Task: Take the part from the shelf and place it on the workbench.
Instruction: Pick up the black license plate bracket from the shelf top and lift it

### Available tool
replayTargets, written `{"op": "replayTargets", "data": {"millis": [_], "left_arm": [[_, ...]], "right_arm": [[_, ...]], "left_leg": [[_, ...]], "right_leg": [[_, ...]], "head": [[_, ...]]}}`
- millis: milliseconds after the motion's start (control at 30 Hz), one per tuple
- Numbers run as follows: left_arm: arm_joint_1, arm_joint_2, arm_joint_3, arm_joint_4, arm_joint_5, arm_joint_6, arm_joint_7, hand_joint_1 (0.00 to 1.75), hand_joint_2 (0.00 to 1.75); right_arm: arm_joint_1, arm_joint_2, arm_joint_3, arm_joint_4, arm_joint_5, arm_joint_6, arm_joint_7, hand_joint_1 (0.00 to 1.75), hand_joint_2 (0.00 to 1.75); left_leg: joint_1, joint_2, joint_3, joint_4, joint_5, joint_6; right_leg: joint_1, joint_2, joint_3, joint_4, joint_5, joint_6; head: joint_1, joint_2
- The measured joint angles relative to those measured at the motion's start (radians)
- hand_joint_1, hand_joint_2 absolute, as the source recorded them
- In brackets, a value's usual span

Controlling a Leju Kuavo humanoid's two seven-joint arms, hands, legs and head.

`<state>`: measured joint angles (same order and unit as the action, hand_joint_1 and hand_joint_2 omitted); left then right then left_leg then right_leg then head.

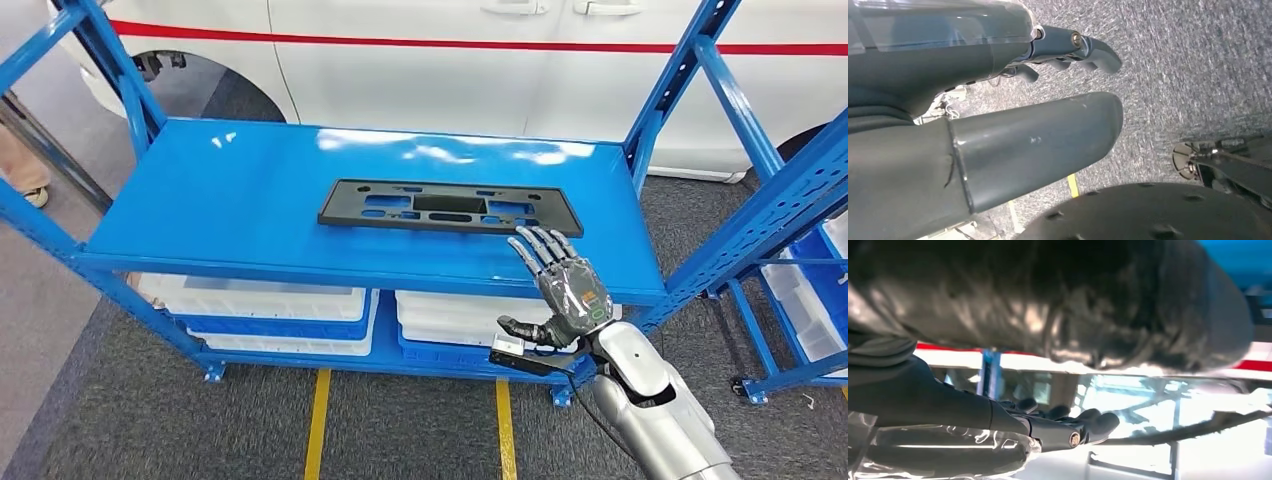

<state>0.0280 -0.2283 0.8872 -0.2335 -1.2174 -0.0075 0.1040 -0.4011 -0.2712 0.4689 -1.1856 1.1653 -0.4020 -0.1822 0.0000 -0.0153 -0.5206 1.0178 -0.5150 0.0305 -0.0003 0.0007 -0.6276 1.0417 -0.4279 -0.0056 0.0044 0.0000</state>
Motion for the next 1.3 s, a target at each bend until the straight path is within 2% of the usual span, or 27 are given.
{"op": "replayTargets", "data": {"millis": [67, 133, 200, 233, 267, 300, 367, 400, 433, 533, 600, 633, 667, 733, 767, 800, 833, 867, 900, 933, 1000, 1100, 1133, 1200, 1233, 1267, 1300], "left_arm": [[-0.002, 0.000, 0.001, -0.001, -0.001, 0.000, 0.000, 0.00, 0.00], [-0.002, 0.000, 0.001, -0.002, -0.004, 0.001, -0.001, 0.00, 0.00], [-0.001, 0.000, 0.002, -0.002, -0.007, 0.001, -0.001, 0.00, 0.00], [-0.001, 0.000, 0.003, -0.002, -0.008, 0.001, -0.001, 0.00, 0.00], [0.000, 0.000, 0.004, -0.002, -0.010, 0.000, -0.001, 0.00, 0.00], [0.001, 0.000, 0.006, -0.002, -0.012, 0.000, -0.001, 0.00, 0.00], [0.003, 0.000, 0.010, -0.002, -0.016, 0.000, -0.001, 0.00, 0.00], [0.003, 0.000, 0.012, -0.002, -0.018, -0.001, -0.001, 0.00, 0.00], [0.002, 0.000, 0.014, -0.002, -0.019, -0.002, -0.002, 0.00, 0.00], [-0.002, -0.001, 0.021, -0.002, -0.025, -0.003, -0.003, 0.00, 0.00], [-0.002, -0.001, 0.026, -0.002, -0.029, -0.004, -0.003, 0.00, 0.00], [-0.002, -0.001, 0.028, -0.002, -0.030, -0.004, -0.003, 0.00, 0.00], [-0.001, -0.001, 0.029, -0.002, -0.031, -0.004, -0.004, 0.00, 0.00], [-0.002, -0.001, 0.032, -0.002, -0.032, -0.005, -0.004, 0.00, 0.00], [-0.002, -0.001, 0.033, -0.002, -0.032, -0.006, -0.004, 0.00, 0.00], [-0.002, -0.001, 0.034, -0.002, -0.032, -0.006, -0.004, 0.00, 0.00], [-0.002, -0.001, 0.034, -0.002, -0.033, -0.006, -0.004, 0.00, 0.00], [-0.001, -0.001, 0.035, -0.002, -0.034, -0.006, -0.004, 0.00, 0.00], [-0.001, -0.003, 0.036, -0.002, -0.036, -0.007, -0.004, 0.00, 0.00], [-0.002, -0.004, 0.038, -0.002, -0.039, -0.007, -0.004, 0.00, 0.00], [-0.006, -0.006, 0.044, -0.002, -0.047, -0.008, -0.004, 0.00, 0.00], [-0.010, -0.007, 0.052, -0.003, -0.058, -0.010, -0.004, 0.00, 0.00], [-0.011, -0.007, 0.054, -0.004, -0.060, -0.010, -0.004, 0.00, 0.00], [-0.012, -0.007, 0.057, -0.004, -0.063, -0.010, -0.004, 0.00, 0.00], [-0.012, -0.007, 0.058, -0.004, -0.065, -0.010, -0.004, 0.00, 0.00], [-0.012, -0.007, 0.059, -0.004, -0.067, -0.010, -0.004, 0.00, 0.00], [-0.011, -0.007, 0.059, -0.004, -0.069, -0.010, -0.004, 0.00, 0.00]], "right_arm": [[0.001, -0.002, -0.009, 0.000, -0.002, 0.001, -0.002, 0.00, 0.00], [0.002, -0.002, -0.017, 0.001, -0.005, 0.002, -0.005, 0.00, 0.00], [0.004, -0.002, -0.021, 0.003, -0.008, 0.005, -0.011, 0.00, 0.00], [0.006, -0.002, -0.023, 0.005, -0.010, 0.009, -0.015, 0.00, 0.00], [0.009, -0.002, -0.024, 0.006, -0.011, 0.014, -0.020, 0.00, 0.00], [0.012, -0.001, -0.024, 0.006, -0.013, 0.020, -0.025, 0.00, 0.00], [0.016, 0.001, -0.025, 0.006, -0.014, 0.028, -0.032, 0.00, 0.00], [0.017, 0.002, -0.025, 0.005, -0.014, 0.032, -0.034, 0.00, 0.00], [0.017, 0.004, -0.025, 0.005, -0.014, 0.035, -0.035, 0.00, 0.00], [0.018, 0.010, -0.024, 0.000, -0.015, 0.049, -0.037, 0.00, 0.00], [0.017, 0.015, -0.023, -0.005, -0.016, 0.054, -0.038, 0.00, 0.00], [0.016, 0.017, -0.022, -0.007, -0.016, 0.056, -0.038, 0.00, 0.00], [0.017, 0.018, -0.021, -0.008, -0.016, 0.056, -0.038, 0.00, 0.00], [0.019, 0.020, -0.020, -0.008, -0.017, 0.057, -0.038, 0.00, 0.00], [0.021, 0.021, -0.019, -0.008, -0.017, 0.058, -0.038, 0.00, 0.00], [0.023, 0.022, -0.018, -0.008, -0.018, 0.058, -0.038, 0.00, 0.00], [0.023, 0.024, -0.017, -0.008, -0.019, 0.060, -0.038, 0.00, 0.00], [0.023, 0.024, -0.017, -0.008, -0.021, 0.062, -0.039, 0.00, 0.00], [0.023, 0.025, -0.016, -0.008, -0.025, 0.067, -0.040, 0.00, 0.00], [0.022, 0.027, -0.016, -0.009, -0.028, 0.073, -0.042, 0.00, 0.00], [0.019, 0.035, -0.008, -0.013, -0.032, 0.086, -0.046, 0.00, 0.00], [0.013, 0.060, 0.019, -0.023, -0.024, 0.103, -0.043, 0.00, 0.00], [0.008, 0.071, 0.030, -0.025, -0.021, 0.108, -0.039, 0.00, 0.00], [-0.001, 0.090, 0.053, -0.024, -0.017, 0.118, -0.031, 0.00, 0.00], [-0.003, 0.098, 0.064, -0.023, -0.016, 0.121, -0.028, 0.00, 0.44], [-0.004, 0.104, 0.074, -0.022, -0.017, 0.124, -0.027, 0.00, 0.87], [-0.004, 0.108, 0.083, -0.021, -0.020, 0.126, -0.027, 0.00, 1.31]], "left_leg": [[0.000, 0.004, 0.001, 0.003, -0.009, -0.011], [0.001, 0.008, -0.030, 0.070, -0.040, -0.021], [0.007, 0.009, -0.109, 0.204, -0.085, -0.030], [0.010, 0.009, -0.149, 0.259, -0.094, -0.035], [0.013, 0.009, -0.175, 0.285, -0.084, -0.038], [0.015, 0.009, -0.182, 0.270, -0.052, -0.041], [0.018, 0.011, -0.146, 0.150, 0.043, -0.043], [0.017, 0.012, -0.121, 0.088, 0.074, -0.042], [0.016, 0.012, -0.105, 0.046, 0.087, -0.037], [0.012, 0.009, -0.093, 0.020, 0.073, -0.013], [0.014, 0.009, -0.083, 0.012, 0.069, 0.001], [0.016, 0.009, -0.077, 0.009, 0.066, 0.008], [0.015, 0.009, -0.072, 0.008, 0.062, 0.014], [0.011, 0.008, -0.062, 0.008, 0.052, 0.021], [0.009, 0.006, -0.054, 0.008, 0.046, 0.022], [0.006, 0.004, -0.044, 0.008, 0.039, 0.023], [0.003, 0.003, -0.032, 0.008, 0.030, 0.023], [0.001, 0.002, -0.020, 0.007, 0.021, 0.022], [-0.002, 0.001, -0.011, 0.006, 0.013, 0.020], [-0.003, -0.001, -0.005, 0.006, 0.006, 0.016], [-0.003, -0.001, -0.002, 0.002, 0.000, 0.006], [-0.002, 0.003, 0.001, 0.013, -0.015, -0.012], [-0.001, 0.005, -0.015, 0.048, -0.031, -0.018], [0.005, 0.007, -0.087, 0.172, -0.074, -0.028], [0.008, 0.007, -0.129, 0.232, -0.088, -0.033], [0.012, 0.007, -0.160, 0.267, -0.085, -0.037], [0.015, 0.008, -0.174, 0.265, -0.060, -0.041]], "right_leg": [[-0.007, 0.001, 0.013, -0.017, -0.006, -0.002], [-0.016, -0.001, 0.033, -0.033, -0.010, -0.008], [-0.016, -0.004, 0.047, -0.036, -0.021, -0.013], [-0.016, -0.004, 0.054, -0.036, -0.027, -0.013], [-0.017, -0.005, 0.062, -0.035, -0.034, -0.012], [-0.019, -0.004, 0.072, -0.035, -0.042, -0.009], [-0.023, -0.002, 0.093, -0.032, -0.059, 0.000], [-0.023, -0.001, 0.099, -0.029, -0.068, 0.007], [-0.021, 0.000, 0.102, -0.028, -0.074, 0.014], [-0.018, 0.000, 0.104, -0.032, -0.083, 0.031], [-0.021, -0.001, 0.099, -0.009, -0.099, 0.039], [-0.021, -0.001, 0.079, 0.033, -0.119, 0.042], [-0.022, -0.001, 0.045, 0.095, -0.144, 0.043], [-0.021, -0.001, -0.042, 0.229, -0.180, 0.044], [-0.021, -0.001, -0.073, 0.262, -0.172, 0.042], [-0.020, -0.001, -0.085, 0.255, -0.142, 0.038], [-0.017, -0.001, -0.079, 0.212, -0.095, 0.032], [-0.013, 0.000, -0.061, 0.145, -0.043, 0.022], [-0.008, 0.000, -0.040, 0.087, -0.007, 0.013], [-0.003, -0.001, -0.021, 0.040, 0.011, 0.005], [0.003, -0.001, -0.005, 0.006, 0.003, -0.003], [-0.005, 0.001, 0.019, -0.026, -0.005, -0.008], [-0.009, 0.001, 0.031, -0.036, -0.007, -0.011], [-0.011, -0.001, 0.048, -0.041, -0.017, -0.017], [-0.012, -0.002, 0.054, -0.041, -0.024, -0.017], [-0.012, -0.003, 0.062, -0.041, -0.031, -0.016], [-0.013, -0.003, 0.071, -0.039, -0.039, -0.014]], "head": [[0.000, 0.000], [-0.001, 0.000], [-0.003, 0.000], [-0.003, 0.000], [-0.003, 0.000], [-0.003, 0.000], [-0.003, 0.000], [-0.004, 0.000], [-0.003, 0.000], [-0.002, 0.000], [-0.001, 0.000], [0.000, 0.000], [0.000, 0.000], [0.000, 0.000], [0.000, 0.000], [0.000, 0.000], [0.000, 0.000], [0.000, 0.000], [0.000, 0.000], [-0.001, 0.000], [-0.001, 0.000], [-0.001, 0.000], [-0.002, 0.000], [-0.003, 0.000], [-0.003, 0.000], [-0.003, 0.000], [-0.003, 0.000]]}}
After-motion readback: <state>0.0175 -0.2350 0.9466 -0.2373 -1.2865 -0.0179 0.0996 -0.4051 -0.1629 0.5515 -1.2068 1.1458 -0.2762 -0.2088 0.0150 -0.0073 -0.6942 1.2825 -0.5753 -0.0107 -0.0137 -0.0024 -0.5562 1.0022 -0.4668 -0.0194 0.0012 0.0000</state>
